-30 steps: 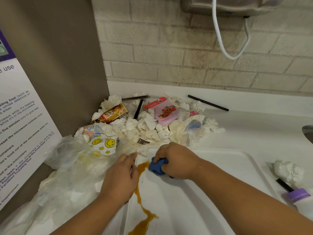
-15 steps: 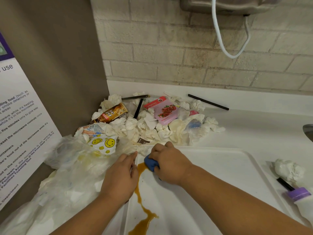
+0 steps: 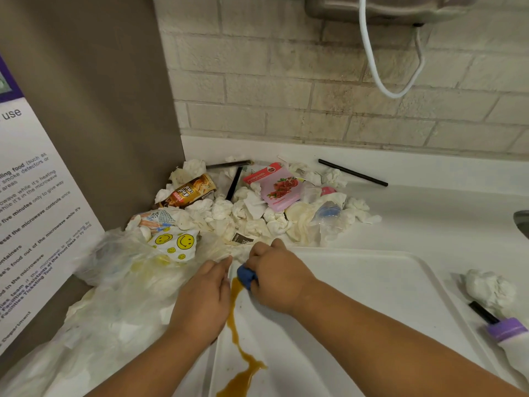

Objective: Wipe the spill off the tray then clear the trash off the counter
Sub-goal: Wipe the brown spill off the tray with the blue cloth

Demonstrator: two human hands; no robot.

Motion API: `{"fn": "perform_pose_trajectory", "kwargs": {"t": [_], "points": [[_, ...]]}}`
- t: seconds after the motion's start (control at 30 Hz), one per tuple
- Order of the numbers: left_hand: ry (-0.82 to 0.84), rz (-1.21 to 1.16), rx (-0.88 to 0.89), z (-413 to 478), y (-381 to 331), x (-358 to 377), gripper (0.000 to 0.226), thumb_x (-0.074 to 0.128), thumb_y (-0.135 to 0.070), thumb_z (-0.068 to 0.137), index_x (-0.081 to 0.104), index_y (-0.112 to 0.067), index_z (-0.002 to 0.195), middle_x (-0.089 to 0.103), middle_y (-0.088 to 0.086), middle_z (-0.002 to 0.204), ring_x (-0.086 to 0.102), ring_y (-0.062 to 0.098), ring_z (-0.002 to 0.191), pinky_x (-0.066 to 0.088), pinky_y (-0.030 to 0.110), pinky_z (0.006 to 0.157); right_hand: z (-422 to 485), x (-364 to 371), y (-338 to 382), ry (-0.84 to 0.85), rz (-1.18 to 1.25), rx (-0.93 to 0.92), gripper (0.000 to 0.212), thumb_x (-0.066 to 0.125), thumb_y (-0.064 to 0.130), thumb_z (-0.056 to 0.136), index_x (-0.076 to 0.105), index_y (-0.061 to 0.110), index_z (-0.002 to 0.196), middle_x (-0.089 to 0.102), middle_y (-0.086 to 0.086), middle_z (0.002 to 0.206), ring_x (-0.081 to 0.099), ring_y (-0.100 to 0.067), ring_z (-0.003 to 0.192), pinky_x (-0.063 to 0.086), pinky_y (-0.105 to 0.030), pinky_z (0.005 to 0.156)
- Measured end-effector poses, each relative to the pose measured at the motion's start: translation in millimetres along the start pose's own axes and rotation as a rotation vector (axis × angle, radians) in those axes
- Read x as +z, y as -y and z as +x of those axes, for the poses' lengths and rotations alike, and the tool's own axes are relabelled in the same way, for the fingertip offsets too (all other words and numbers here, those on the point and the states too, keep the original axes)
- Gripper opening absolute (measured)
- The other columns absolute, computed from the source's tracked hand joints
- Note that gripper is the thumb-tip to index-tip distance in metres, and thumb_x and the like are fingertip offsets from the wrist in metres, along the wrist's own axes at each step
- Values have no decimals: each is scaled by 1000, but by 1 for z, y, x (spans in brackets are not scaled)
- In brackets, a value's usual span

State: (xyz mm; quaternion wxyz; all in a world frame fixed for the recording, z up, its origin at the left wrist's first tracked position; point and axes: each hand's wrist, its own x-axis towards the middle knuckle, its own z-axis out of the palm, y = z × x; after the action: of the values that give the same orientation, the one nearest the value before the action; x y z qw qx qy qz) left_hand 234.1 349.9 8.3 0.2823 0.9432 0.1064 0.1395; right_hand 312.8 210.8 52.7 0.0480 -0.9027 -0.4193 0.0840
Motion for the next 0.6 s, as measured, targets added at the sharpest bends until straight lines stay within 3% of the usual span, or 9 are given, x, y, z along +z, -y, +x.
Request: {"fn": "perform_pose_trajectory", "kwargs": {"t": [0.03,0.13,0.17,0.3,0.37,0.47,0.6], "points": [[1,0,-3,0,0,0,55,31,-31,84,53,-20,133,58,-1,112,60,20,99,45,29,83,0,1,4,19,5,-14,27,41,23,86,65,23,99,48,-1,103,41,-28,92,45,-40,81],[0,1,-5,0,0,0,55,32,-30,83,54,-19,132,59,-1,109,61,20,97,46,29,82,1,-3,5,23,61,-20,63,17,44,71,67,17,98,50,-2,101,40,-25,89,46,-41,80],[0,6,-4,0,0,0,55,32,-30,84,54,-19,132,59,-1,109,61,20,97,46,29,81,1,-4,3,18,72,-2,63,18,42,71,67,15,98,50,-3,101,37,-23,88,46,-42,81],[-2,7,1,-1,0,-1,54,32,-31,84,53,-20,133,58,-2,111,60,20,99,43,26,80,-2,2,7,6,26,-44,25,45,20,84,66,21,97,49,-1,103,38,-26,87,46,-45,80],[1,0,0,0,0,0,47,36,-27,90,52,-20,134,58,-1,114,60,19,101,42,24,81,-4,2,7,33,30,-79,26,45,21,84,67,19,98,51,-1,102,41,-27,88,45,-43,81],[7,8,9,1,2,1,42,45,-15,94,50,-20,136,57,-2,118,58,18,104,41,25,85,-1,-2,4,-6,39,-90,46,29,32,79,68,14,93,54,-5,98,44,-27,86,43,-41,81],[13,-6,11,0,4,1,42,47,-14,94,51,-20,135,57,-2,114,59,18,102,40,23,80,-6,4,11,19,53,-145,39,35,32,84,69,18,98,53,-2,103,39,-25,88,43,-41,80]]}}
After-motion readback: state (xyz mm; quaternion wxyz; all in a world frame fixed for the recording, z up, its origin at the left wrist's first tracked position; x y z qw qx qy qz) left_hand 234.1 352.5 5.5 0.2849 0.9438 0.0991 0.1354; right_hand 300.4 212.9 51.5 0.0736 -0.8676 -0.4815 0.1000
